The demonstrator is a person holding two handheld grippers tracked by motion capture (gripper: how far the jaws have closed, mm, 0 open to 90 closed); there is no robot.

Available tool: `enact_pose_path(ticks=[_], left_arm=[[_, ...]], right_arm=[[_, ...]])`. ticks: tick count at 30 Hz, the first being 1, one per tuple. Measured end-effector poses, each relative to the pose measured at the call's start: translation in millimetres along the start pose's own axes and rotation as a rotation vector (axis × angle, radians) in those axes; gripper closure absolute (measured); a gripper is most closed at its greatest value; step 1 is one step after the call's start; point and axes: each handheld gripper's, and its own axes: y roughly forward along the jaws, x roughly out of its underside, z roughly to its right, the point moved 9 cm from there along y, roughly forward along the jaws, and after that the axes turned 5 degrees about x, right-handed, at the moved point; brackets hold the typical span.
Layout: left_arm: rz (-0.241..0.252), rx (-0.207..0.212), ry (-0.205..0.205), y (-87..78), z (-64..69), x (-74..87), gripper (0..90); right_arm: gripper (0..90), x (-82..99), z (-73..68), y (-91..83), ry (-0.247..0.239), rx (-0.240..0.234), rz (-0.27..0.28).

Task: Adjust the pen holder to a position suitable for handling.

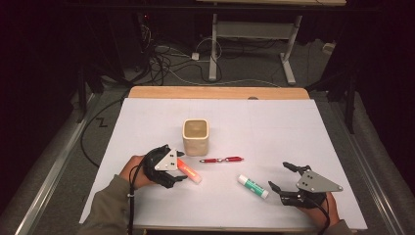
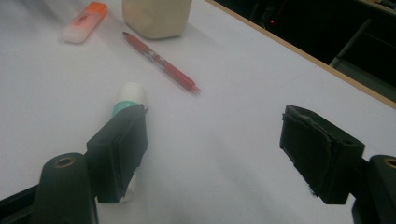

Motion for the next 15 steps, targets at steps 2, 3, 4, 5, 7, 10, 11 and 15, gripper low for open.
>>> enact_pose_path(ticks=[2, 3, 4, 5, 7, 10, 11, 15], left_arm=[[0.028, -0.013, -0.027, -2.8, -2.7, 0.4, 26.2], [0.033, -0.051, -0.052, -4.1, -7.2, 0.9, 26.9], [0.034, -0.084, -0.071, -5.3, -11.4, 1.9, 26.9], [0.051, -0.106, -0.082, -7.3, -14.6, 2.0, 26.6], [0.097, -0.15, -0.123, -11.8, -22.5, 0.5, 26.8], [0.155, -0.186, -0.156, -19.0, -33.5, -6.4, 27.3], [0.18, -0.184, -0.165, -21.7, -36.6, -10.6, 27.5], [0.23, -0.176, -0.148, -28.5, -45.7, -31.7, 29.2]], right_arm=[[23.6, -0.7, -0.9, 2.7, -0.001, -0.007, 0.0], [23.6, -1.1, -1.1, 3.8, -0.001, -0.007, 0.0], [23.6, -1.1, -1.1, 3.8, -0.001, -0.007, 0.0], [23.9, -2.3, -1.8, 5.4, -0.003, -0.013, 0.002], [24.0, -2.7, -2.0, 6.0, -0.003, -0.012, 0.001], [24.0, -2.7, -2.6, 8.6, 0.0, -0.019, 0.001], [24.0, -2.5, -2.6, 8.6, 0.001, -0.019, -0.001], [24.0, -2.8, -2.0, 7.4, 0.003, -0.014, 0.0]])
